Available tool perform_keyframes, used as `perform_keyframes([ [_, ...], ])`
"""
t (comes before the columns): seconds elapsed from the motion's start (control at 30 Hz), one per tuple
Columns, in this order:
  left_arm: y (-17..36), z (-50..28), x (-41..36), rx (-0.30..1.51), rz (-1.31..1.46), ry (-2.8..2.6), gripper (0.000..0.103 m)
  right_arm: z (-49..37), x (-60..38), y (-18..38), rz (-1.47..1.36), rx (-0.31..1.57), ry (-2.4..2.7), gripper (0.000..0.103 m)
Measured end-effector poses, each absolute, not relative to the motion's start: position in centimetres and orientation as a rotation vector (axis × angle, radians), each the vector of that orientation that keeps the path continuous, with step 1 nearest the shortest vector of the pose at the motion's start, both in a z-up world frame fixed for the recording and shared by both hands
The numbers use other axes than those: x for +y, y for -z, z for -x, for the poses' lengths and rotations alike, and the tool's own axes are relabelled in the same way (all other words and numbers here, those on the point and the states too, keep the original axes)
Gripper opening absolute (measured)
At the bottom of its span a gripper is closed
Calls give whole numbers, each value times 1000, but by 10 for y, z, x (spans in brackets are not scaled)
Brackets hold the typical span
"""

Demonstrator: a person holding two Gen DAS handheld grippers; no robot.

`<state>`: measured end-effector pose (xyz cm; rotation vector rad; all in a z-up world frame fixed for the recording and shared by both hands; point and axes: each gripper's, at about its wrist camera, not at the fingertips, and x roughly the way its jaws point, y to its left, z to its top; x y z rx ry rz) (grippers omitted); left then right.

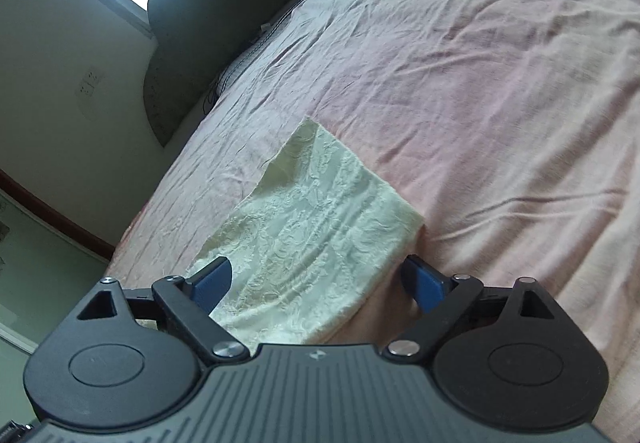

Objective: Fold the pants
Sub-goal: 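Move the right gripper to the pants leg end and close on it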

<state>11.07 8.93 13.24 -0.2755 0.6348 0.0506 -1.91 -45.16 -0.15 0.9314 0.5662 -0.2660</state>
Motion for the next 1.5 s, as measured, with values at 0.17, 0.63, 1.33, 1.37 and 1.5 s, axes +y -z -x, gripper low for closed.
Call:
perform_keyframes([
  [0.17,-131,-111,65,659,269,-22,62,7,-446,4,-884,546,253,100],
  [0.63,-129,-121,18,681,215,79,64,5,-448,7,-862,499,231,100],
  [1.33,-117,-130,-3,717,193,121,65,5,-451,6,-842,472,296,21],
  [1.37,-117,-131,-4,719,189,122,65,3,-444,3,-786,490,311,21],
  [1.5,-116,-135,-8,721,181,122,65,2,-430,-1,-710,527,263,22],
])
